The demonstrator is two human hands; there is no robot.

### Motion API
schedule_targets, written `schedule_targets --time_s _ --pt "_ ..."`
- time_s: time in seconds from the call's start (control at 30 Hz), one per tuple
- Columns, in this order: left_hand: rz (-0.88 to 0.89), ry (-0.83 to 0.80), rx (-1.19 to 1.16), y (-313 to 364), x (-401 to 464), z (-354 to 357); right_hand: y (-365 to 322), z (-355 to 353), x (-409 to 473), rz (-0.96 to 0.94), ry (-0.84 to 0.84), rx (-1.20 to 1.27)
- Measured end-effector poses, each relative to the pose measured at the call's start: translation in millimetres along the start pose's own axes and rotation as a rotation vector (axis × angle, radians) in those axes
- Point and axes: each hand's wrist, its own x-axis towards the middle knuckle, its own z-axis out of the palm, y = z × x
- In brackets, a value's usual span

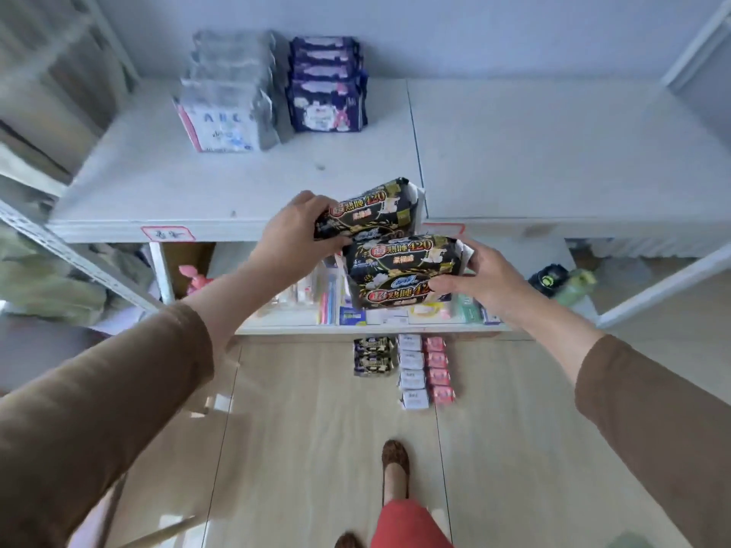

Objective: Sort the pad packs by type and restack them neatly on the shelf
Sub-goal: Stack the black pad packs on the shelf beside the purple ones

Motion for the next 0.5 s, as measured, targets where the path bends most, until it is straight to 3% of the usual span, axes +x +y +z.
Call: schedule_targets --time_s 0.2,0.5 --pt "0.07 0.03 0.062 15 112 -35 -50 -46 72 -0.14 0.07 0.027" --pt "0.064 -0.003 0.126 16 285 -22 -67 -112 198 -0.135 0.06 -0.006"
